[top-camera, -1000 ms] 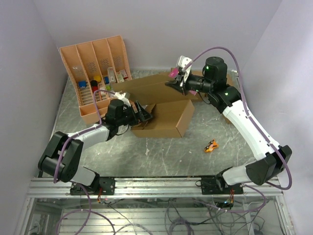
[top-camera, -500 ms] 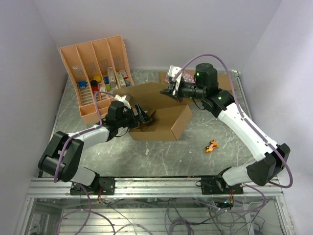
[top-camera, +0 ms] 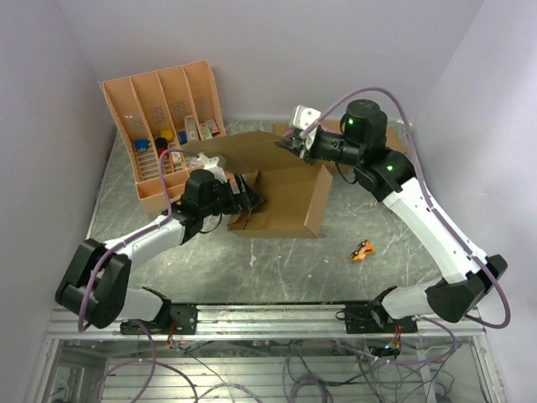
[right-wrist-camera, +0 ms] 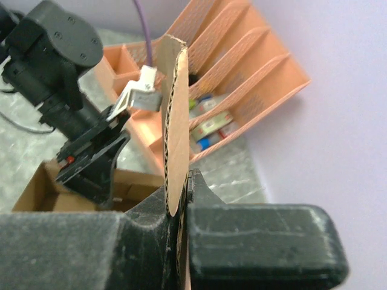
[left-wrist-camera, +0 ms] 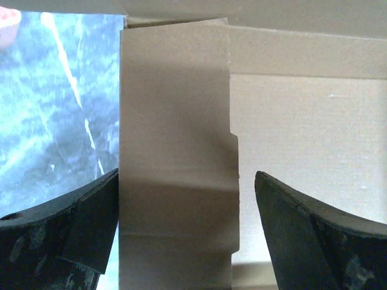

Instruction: Fold the paper box

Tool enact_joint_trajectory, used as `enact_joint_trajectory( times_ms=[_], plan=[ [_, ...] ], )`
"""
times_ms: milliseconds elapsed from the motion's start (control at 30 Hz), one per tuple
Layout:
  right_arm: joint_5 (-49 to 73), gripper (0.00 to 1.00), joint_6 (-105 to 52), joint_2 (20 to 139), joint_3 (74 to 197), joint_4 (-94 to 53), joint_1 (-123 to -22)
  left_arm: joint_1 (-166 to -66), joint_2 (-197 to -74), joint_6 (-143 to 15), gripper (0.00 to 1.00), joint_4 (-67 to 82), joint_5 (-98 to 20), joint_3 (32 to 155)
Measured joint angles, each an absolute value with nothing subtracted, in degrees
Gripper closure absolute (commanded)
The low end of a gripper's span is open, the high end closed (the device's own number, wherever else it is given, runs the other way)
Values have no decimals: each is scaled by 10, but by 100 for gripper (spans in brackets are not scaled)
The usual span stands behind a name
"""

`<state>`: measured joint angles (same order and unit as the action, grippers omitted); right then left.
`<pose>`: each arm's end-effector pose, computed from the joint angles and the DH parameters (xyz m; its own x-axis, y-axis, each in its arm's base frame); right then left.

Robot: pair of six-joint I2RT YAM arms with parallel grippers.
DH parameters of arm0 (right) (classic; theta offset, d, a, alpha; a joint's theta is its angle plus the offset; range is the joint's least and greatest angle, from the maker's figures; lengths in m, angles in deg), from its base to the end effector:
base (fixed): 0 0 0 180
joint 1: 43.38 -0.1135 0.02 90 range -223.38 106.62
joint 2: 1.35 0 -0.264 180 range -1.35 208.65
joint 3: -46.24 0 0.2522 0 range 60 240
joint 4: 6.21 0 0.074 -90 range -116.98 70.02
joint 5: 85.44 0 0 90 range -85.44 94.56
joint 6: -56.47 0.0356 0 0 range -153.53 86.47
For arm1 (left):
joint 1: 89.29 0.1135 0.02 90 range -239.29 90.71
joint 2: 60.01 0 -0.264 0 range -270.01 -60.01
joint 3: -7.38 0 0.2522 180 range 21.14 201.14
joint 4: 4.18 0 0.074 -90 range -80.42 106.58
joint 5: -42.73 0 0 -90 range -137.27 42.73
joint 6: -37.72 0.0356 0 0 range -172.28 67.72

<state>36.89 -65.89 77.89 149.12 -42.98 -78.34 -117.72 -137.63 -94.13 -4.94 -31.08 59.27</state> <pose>0.2375 0.1893 0.4503 0.3303 -0.3209 -0.8876 -0.8692 0.2632 -0.4186 0.2491 -0.1462 0.2162 -0.7299 -0.3335 -0.5967 0.2585 0.6735 -0.6925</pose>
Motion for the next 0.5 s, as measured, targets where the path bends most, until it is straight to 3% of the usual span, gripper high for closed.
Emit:
enact_joint_trajectory(
  times_ms=[233,500],
  plan=[
    [387,100,-663,677,1398,-292,-783,-1177,-1315,-895,4,-110,-357,588],
    [404,100,-717,582,1249,-170,-786,-1185,-1269,-846,1,-254,-372,497]
  ],
)
